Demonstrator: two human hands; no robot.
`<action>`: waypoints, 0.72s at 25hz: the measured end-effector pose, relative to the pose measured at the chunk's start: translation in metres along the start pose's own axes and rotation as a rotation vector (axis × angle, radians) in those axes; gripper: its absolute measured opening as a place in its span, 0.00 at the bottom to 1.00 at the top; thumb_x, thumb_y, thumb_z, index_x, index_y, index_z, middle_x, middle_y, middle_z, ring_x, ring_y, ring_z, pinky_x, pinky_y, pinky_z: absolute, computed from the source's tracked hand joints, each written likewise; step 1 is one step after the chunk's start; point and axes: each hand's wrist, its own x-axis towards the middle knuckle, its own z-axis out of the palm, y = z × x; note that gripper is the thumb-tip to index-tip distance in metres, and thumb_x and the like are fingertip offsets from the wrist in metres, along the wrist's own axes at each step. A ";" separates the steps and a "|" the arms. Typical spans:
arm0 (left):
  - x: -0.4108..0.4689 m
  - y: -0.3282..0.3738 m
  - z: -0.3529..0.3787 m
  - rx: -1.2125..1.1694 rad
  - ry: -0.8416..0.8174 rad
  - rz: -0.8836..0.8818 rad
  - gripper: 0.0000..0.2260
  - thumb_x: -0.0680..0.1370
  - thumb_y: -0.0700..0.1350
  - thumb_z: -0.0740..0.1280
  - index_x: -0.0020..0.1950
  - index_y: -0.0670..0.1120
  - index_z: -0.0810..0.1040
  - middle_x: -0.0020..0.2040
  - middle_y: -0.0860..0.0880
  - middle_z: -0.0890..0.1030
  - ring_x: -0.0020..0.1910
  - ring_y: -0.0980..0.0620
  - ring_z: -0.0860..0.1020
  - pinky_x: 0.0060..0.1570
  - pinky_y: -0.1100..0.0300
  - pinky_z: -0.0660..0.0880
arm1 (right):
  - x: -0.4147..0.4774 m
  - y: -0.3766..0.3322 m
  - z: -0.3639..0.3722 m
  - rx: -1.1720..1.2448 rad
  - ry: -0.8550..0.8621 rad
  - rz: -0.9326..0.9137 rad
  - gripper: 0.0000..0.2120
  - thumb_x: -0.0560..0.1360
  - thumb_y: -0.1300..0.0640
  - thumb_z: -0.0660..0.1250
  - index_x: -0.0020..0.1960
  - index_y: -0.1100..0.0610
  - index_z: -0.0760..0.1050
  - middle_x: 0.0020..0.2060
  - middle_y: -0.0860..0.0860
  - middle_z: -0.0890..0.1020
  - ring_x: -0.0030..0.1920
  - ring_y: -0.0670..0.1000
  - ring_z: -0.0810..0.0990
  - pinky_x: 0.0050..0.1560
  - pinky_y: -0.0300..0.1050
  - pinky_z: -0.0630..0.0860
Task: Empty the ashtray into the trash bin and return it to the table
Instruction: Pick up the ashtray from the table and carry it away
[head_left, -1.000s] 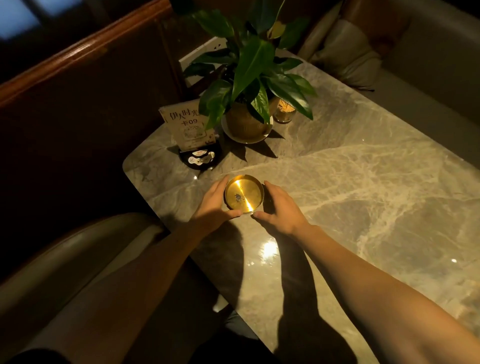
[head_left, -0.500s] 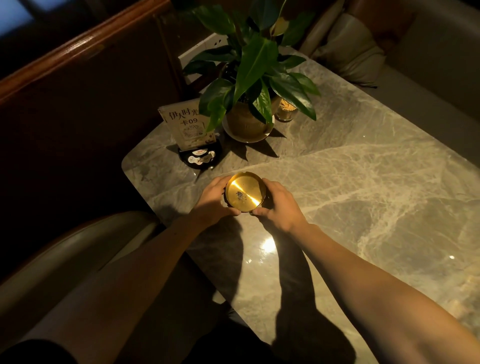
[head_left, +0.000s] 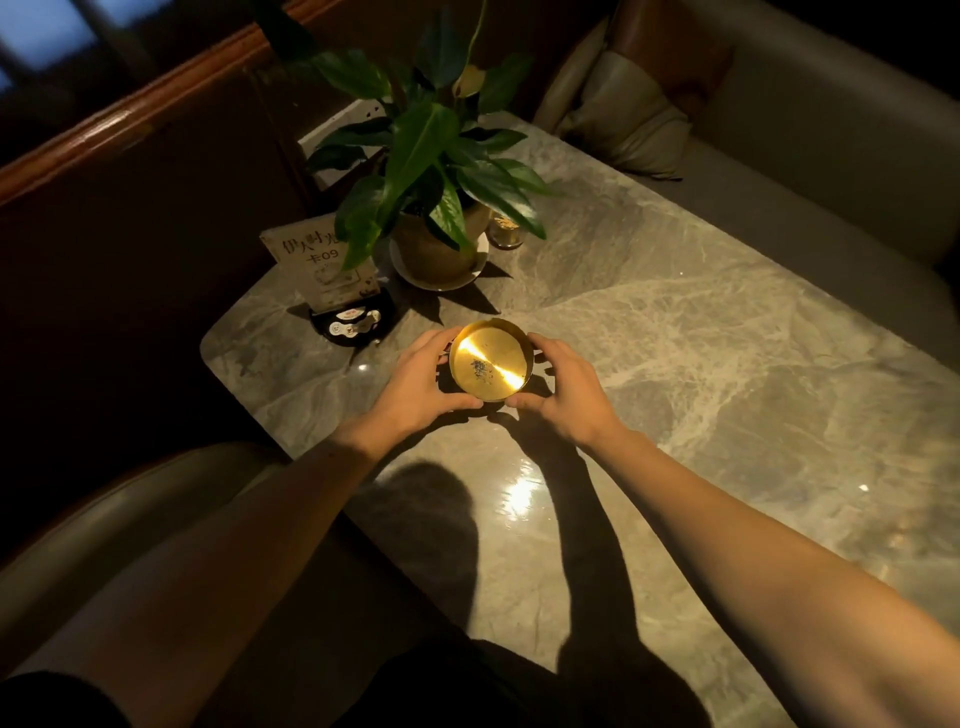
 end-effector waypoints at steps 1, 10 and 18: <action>0.001 0.010 0.004 -0.002 -0.004 0.018 0.41 0.62 0.46 0.82 0.72 0.48 0.68 0.64 0.54 0.71 0.62 0.59 0.69 0.55 0.77 0.64 | -0.007 0.002 -0.010 0.010 0.023 -0.002 0.41 0.66 0.51 0.78 0.73 0.57 0.64 0.67 0.54 0.74 0.64 0.51 0.74 0.66 0.53 0.73; -0.004 0.130 0.086 -0.132 -0.129 0.229 0.40 0.61 0.47 0.82 0.70 0.52 0.69 0.64 0.53 0.72 0.62 0.55 0.73 0.62 0.63 0.70 | -0.121 0.055 -0.122 0.112 0.291 0.049 0.37 0.65 0.51 0.80 0.70 0.54 0.69 0.63 0.49 0.77 0.59 0.45 0.75 0.60 0.40 0.72; -0.037 0.256 0.198 -0.175 -0.260 0.382 0.40 0.61 0.47 0.82 0.70 0.53 0.69 0.63 0.55 0.72 0.62 0.66 0.71 0.61 0.74 0.68 | -0.256 0.131 -0.212 0.183 0.502 0.150 0.37 0.64 0.48 0.80 0.70 0.49 0.70 0.64 0.45 0.76 0.63 0.44 0.75 0.65 0.50 0.75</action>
